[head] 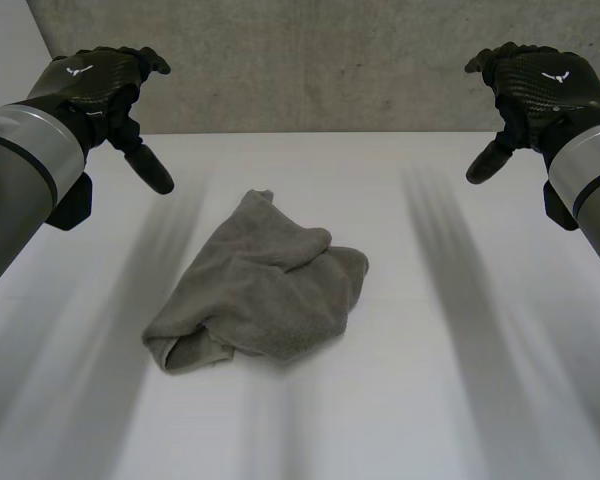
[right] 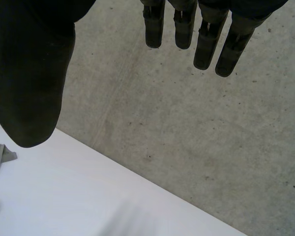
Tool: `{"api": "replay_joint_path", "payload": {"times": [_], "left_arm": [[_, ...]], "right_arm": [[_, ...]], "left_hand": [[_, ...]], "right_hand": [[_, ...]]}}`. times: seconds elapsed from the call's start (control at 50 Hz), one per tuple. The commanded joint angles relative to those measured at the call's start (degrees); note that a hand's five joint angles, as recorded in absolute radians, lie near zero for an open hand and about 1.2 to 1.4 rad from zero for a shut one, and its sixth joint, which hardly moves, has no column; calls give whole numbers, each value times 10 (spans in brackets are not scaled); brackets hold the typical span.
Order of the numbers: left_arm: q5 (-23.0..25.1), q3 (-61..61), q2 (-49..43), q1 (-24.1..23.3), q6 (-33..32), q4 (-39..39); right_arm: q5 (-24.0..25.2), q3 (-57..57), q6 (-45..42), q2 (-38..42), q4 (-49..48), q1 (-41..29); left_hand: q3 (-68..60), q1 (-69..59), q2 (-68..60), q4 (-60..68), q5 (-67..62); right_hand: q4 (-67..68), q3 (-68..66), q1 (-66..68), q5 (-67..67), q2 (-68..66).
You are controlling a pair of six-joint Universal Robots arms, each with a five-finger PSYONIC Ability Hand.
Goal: Fold the towel.
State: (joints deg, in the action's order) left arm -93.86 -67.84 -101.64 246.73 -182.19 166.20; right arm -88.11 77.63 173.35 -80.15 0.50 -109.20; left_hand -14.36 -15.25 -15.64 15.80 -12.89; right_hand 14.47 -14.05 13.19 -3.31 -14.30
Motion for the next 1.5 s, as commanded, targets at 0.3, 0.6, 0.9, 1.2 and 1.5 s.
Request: {"api": "replay_joint_path", "payload": {"times": [0.3, 0.6, 0.9, 1.2, 1.5], "left_arm": [[4, -128, 31, 8, -8, 14], [3, -332, -63, 33, -136, 210], [3, -310, -138, 17, -130, 229], [4, -301, 108, -34, -48, 223], [78, -310, 77, -53, 32, 227]], "right_arm": [[87, 62, -105, 13, 84, -9], [115, 133, -66, 180, -65, -124], [76, 18, 16, 278, -74, -156], [179, -19, 2, -3, 104, 7], [264, -268, -79, 217, 307, 44]], "left_hand": [[31, 40, 44, -46, 117], [18, 27, 31, -32, 103], [-482, -473, -469, 467, -396], [-656, -647, -644, 642, -571], [-656, -647, -644, 642, -571]], "right_hand": [[-45, 40, -32, 33, 43], [-45, 40, -32, 33, 43], [655, -660, 668, -667, -657], [655, -660, 668, -667, -657], [655, -660, 668, -667, -657]]}}
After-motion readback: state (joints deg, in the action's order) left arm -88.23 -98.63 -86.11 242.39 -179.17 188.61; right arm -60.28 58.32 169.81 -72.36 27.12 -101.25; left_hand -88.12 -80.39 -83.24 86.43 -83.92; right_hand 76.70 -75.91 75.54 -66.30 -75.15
